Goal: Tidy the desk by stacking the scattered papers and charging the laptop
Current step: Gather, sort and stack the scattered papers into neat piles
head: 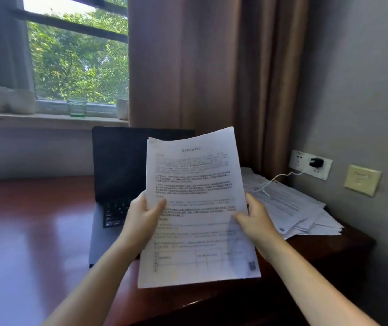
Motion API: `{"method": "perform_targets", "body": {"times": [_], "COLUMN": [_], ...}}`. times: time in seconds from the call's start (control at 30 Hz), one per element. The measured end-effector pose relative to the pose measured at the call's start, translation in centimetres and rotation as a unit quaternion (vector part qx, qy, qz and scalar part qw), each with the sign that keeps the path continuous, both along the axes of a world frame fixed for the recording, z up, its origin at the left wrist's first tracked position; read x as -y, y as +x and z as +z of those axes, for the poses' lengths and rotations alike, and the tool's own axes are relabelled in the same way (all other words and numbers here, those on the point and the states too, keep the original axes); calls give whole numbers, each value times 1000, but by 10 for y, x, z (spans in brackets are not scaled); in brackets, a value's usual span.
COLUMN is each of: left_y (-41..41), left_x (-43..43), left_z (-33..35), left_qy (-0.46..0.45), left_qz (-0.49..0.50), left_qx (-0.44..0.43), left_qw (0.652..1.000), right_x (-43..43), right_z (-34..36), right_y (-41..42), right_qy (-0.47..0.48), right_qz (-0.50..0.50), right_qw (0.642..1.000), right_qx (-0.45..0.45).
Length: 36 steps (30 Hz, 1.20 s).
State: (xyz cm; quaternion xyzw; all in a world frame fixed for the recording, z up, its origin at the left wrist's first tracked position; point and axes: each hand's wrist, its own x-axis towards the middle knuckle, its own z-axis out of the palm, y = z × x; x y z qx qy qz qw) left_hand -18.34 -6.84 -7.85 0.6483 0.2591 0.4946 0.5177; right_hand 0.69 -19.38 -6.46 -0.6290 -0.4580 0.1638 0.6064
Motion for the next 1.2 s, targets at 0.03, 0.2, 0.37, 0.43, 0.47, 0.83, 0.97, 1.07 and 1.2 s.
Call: {"method": "perform_targets", "body": {"times": [0.03,0.2,0.37,0.43,0.47,0.83,0.97,1.07,1.2], "left_y": [5,32,47,50,52,52,50,48,48], "left_x": [-6,-33,-41,-42,-42,-40,-44,-47,-46], "left_z": [-1,-22,-38,-39,-40,-46,-48,-50,-53], "left_qy": [-9,17,34,41,44,105,71,92,121], "left_qz": [2,18,49,62,69,107,104,104,109], "left_qx": [-35,-180,-191,-182,-182,-232,-241,-281,-329], "left_qw": [999,983,980,980,980,961,962,950,930], "right_x": [-1,-18,-35,-39,-40,-43,-29,-8,11], "right_z": [-1,-14,-34,-39,-41,-58,-47,-35,-43], "right_y": [6,42,97,115,121,135,148,142,121], "right_qy": [-14,-113,-207,-257,-291,-416,-426,-404,-432], "right_qz": [-2,-20,-168,-198,-206,-228,-242,-243,-157], "right_qw": [1000,993,953,921,900,744,742,758,782], "right_qx": [0,-17,143,216,252,470,458,451,421]}}
